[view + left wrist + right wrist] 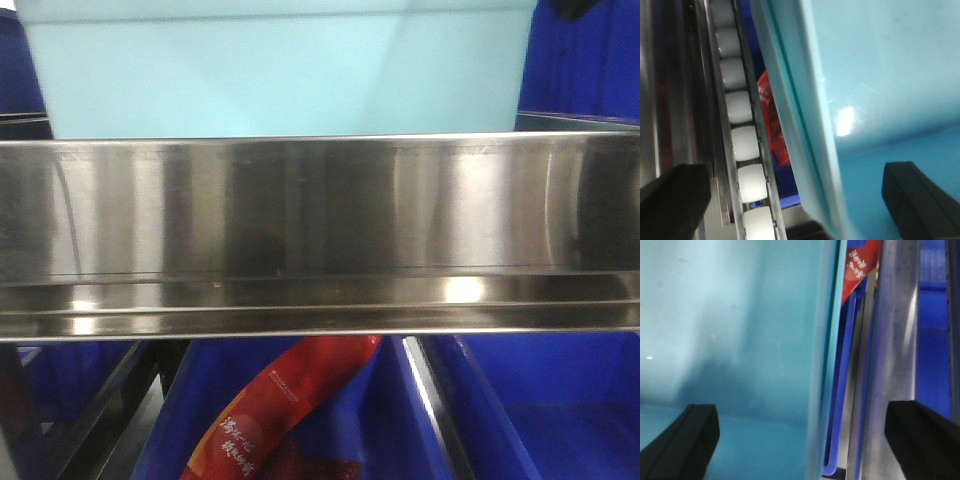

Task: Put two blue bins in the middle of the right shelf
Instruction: 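Lower the teal bin onto the middle shelf rollers with both grippers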

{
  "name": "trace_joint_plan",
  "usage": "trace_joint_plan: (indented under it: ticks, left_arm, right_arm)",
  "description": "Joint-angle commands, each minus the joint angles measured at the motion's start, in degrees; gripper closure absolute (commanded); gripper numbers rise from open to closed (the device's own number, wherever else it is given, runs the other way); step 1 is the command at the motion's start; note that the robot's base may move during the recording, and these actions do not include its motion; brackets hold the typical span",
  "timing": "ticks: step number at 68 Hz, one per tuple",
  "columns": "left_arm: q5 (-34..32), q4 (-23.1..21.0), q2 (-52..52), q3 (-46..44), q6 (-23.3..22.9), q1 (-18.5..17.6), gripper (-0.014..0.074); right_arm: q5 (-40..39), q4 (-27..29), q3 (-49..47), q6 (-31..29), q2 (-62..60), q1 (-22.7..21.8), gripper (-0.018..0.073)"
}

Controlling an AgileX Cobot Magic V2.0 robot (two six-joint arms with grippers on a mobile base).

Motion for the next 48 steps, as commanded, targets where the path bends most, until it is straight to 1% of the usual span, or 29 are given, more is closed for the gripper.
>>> trace_joint_plan:
  ticks: [1, 9, 13, 15, 16, 20, 24, 25, 27, 28, 33, 36, 42, 48]
  left_arm:
    - [0.3, -0.1, -3.2, -0.9, 0.2, 0.0, 0.0017]
    - [-0.6, 0.1, -8.1, -1.3, 0.2, 0.0, 0.0052]
    - [-1.3, 0.7, -10.7, -1.3, 0.2, 0.0, 0.0081]
    - [-1.5, 1.3, -12.0, -1.3, 0.2, 0.0, 0.0104]
    - [-1.6, 1.6, -13.0, -1.3, 0.2, 0.0, 0.0127]
    - [-1.9, 3.1, -15.2, -1.3, 0.2, 0.0, 0.0199]
    - [-2.0, 4.8, -18.1, -1.0, -0.1, 0.0, 0.0321]
    - [-2.2, 5.3, -18.8, -0.9, -0.2, 0.0, 0.0351]
    - [-2.5, 6.2, -20.1, -0.3, -0.5, 0.0, 0.0412]
    - [-2.8, 6.5, -21.1, 0.0, -0.7, 0.0, 0.0459]
    - [-4.2, 8.5, -24.7, 2.6, -2.2, 0.0, 0.0612]
    - [-5.6, 10.0, -27.2, 4.6, -3.2, 0.0, 0.0707]
    - [-8.9, 12.5, -32.0, 10.4, -5.0, 0.0, 0.0708]
    - [-12.5, 14.1, -37.5, 16.4, -5.3, 0.0, 0.0708]
  right_arm:
    - [-1.8, -1.8, -0.3, -0.5, -3.1, -0.3, 0.0001]
    - [-2.4, -3.4, -0.3, -0.5, -7.4, -0.3, 0.0015]
    - [-2.5, -4.5, -0.3, -0.5, -9.4, -0.3, 0.0064]
    - [-2.3, -5.5, -0.3, -0.5, -10.8, -0.3, 0.0114]
    - [-2.1, -6.0, -0.3, -0.5, -11.3, -0.3, 0.0125]
    - [-0.9, -8.2, -0.3, -0.5, -13.5, -0.3, 0.0254]
    - [0.2, -10.6, 0.1, -0.5, -15.9, -0.3, 0.0391]
    - [0.5, -11.1, 0.3, -0.5, -16.5, -0.3, 0.0445]
    - [0.5, -12.0, 0.8, -0.5, -17.5, -0.3, 0.0514]
    - [0.5, -12.5, 1.2, -0.5, -18.1, -0.3, 0.0548]
    - [0.4, -14.6, 3.7, -0.5, -20.9, -0.3, 0.0717]
    - [0.2, -15.7, 6.0, -0.5, -22.7, -0.3, 0.0722]
    - [-1.6, -17.0, 11.2, 0.6, -26.1, -0.3, 0.0721]
    - [-5.1, -17.2, 18.0, 0.6, -30.1, -0.3, 0.0721]
